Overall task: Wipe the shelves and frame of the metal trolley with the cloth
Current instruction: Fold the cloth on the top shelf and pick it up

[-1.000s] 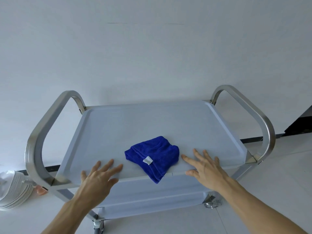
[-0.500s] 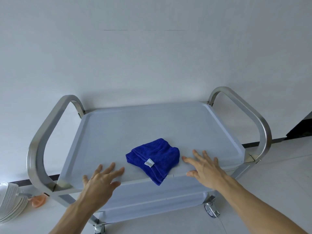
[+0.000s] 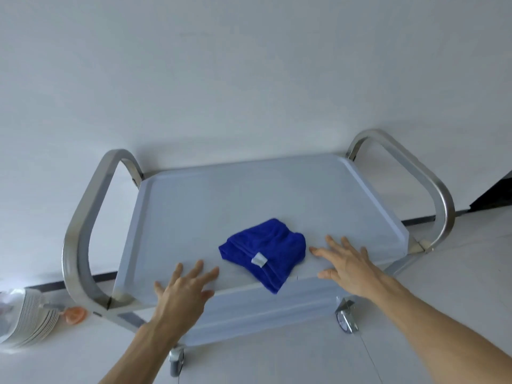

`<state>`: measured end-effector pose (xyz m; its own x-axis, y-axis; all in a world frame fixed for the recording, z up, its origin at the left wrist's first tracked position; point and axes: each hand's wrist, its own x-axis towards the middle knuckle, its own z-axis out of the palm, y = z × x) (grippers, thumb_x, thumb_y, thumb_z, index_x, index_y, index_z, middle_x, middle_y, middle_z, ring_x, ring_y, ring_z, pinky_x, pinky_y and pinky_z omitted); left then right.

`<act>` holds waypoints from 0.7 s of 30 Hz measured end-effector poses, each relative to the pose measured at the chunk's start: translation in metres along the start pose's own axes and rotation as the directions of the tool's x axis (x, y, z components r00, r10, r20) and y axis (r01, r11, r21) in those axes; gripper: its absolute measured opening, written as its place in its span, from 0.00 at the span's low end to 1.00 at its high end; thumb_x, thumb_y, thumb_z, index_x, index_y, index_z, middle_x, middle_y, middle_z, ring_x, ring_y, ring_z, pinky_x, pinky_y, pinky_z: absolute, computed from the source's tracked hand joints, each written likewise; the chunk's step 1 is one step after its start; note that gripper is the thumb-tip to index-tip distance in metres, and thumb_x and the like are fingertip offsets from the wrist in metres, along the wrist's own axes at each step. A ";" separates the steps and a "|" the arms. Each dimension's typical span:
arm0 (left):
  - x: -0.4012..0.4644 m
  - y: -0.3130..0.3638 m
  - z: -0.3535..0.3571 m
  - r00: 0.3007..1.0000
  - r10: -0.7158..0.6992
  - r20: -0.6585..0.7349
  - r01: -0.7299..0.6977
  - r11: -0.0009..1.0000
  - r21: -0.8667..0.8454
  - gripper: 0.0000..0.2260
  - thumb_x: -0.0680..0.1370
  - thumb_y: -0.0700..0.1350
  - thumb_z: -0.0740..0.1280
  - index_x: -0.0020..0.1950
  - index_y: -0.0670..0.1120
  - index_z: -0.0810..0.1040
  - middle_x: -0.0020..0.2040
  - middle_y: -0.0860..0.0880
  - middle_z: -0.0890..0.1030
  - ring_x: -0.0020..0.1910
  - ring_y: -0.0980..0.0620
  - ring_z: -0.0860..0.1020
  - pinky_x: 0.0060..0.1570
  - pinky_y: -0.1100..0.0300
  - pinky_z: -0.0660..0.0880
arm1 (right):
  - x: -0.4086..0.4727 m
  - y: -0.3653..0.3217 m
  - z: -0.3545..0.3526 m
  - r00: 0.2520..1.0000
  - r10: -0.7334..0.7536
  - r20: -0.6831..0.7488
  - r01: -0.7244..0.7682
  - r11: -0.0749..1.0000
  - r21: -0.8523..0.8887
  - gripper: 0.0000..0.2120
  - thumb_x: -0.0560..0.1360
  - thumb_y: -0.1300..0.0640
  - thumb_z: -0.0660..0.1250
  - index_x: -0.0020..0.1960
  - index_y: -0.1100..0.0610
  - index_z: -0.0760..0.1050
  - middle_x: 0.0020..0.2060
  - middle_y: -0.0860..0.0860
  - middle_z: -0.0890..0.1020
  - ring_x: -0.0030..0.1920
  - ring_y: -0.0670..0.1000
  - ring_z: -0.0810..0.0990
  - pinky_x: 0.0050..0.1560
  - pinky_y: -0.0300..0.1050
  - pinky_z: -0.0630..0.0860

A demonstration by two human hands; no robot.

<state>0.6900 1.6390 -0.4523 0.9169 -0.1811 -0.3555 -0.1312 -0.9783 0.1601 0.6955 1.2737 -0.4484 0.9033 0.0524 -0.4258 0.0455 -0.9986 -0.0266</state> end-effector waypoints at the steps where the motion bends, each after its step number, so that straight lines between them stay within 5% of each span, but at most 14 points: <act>1: 0.000 0.001 -0.003 1.000 0.000 0.008 0.000 1.000 -0.001 0.23 0.83 0.57 0.58 0.77 0.67 0.57 0.81 0.58 0.52 0.80 0.44 0.50 0.70 0.30 0.58 | 0.000 0.000 -0.001 1.000 0.000 0.003 0.000 1.000 -0.003 0.28 0.82 0.40 0.58 0.79 0.36 0.52 0.82 0.49 0.46 0.80 0.61 0.46 0.73 0.69 0.55; 9: 0.011 0.009 -0.029 0.996 -0.020 0.090 0.029 0.995 -0.098 0.23 0.80 0.59 0.64 0.74 0.61 0.67 0.79 0.53 0.63 0.76 0.44 0.62 0.69 0.35 0.66 | -0.002 -0.002 -0.013 0.999 -0.013 0.037 0.014 0.999 -0.033 0.28 0.82 0.40 0.57 0.79 0.39 0.53 0.81 0.52 0.47 0.80 0.63 0.47 0.72 0.71 0.58; 12: 0.012 0.028 -0.041 1.000 -0.001 -0.030 -0.005 0.978 -0.209 0.26 0.78 0.55 0.68 0.75 0.56 0.65 0.75 0.50 0.67 0.71 0.46 0.69 0.67 0.35 0.66 | -0.003 -0.002 -0.018 0.998 -0.028 0.057 0.031 0.997 -0.064 0.28 0.82 0.39 0.56 0.80 0.40 0.52 0.81 0.53 0.47 0.79 0.63 0.48 0.72 0.71 0.59; 14: 0.011 0.047 -0.044 0.989 0.120 -0.085 -0.133 0.977 -0.168 0.35 0.75 0.54 0.72 0.77 0.58 0.59 0.78 0.50 0.60 0.75 0.46 0.62 0.71 0.36 0.61 | -0.004 -0.001 -0.019 0.997 -0.031 0.064 0.036 0.996 -0.079 0.29 0.82 0.39 0.55 0.80 0.40 0.50 0.81 0.53 0.46 0.79 0.63 0.48 0.72 0.71 0.59; 18: 0.015 0.097 -0.032 0.951 0.309 0.025 -0.309 0.951 -0.007 0.48 0.71 0.57 0.75 0.80 0.62 0.46 0.82 0.50 0.43 0.80 0.45 0.46 0.76 0.35 0.49 | -0.006 0.001 -0.027 0.992 -0.039 0.119 0.049 0.996 -0.080 0.29 0.83 0.39 0.54 0.81 0.39 0.47 0.81 0.54 0.44 0.80 0.64 0.46 0.73 0.71 0.58; 21: 0.022 0.129 -0.026 0.959 0.273 0.072 -0.280 0.952 0.123 0.45 0.73 0.55 0.74 0.80 0.60 0.47 0.82 0.50 0.47 0.79 0.40 0.49 0.74 0.35 0.53 | -0.007 0.004 -0.034 0.986 -0.055 0.160 0.068 0.995 -0.074 0.30 0.83 0.39 0.55 0.81 0.39 0.45 0.81 0.55 0.43 0.80 0.64 0.45 0.73 0.72 0.57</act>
<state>0.7034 1.5117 -0.4158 0.8165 -0.4483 -0.3640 -0.4283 -0.8929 0.1390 0.7034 1.2691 -0.4149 0.8195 0.1077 -0.5629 0.1382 -0.9903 0.0117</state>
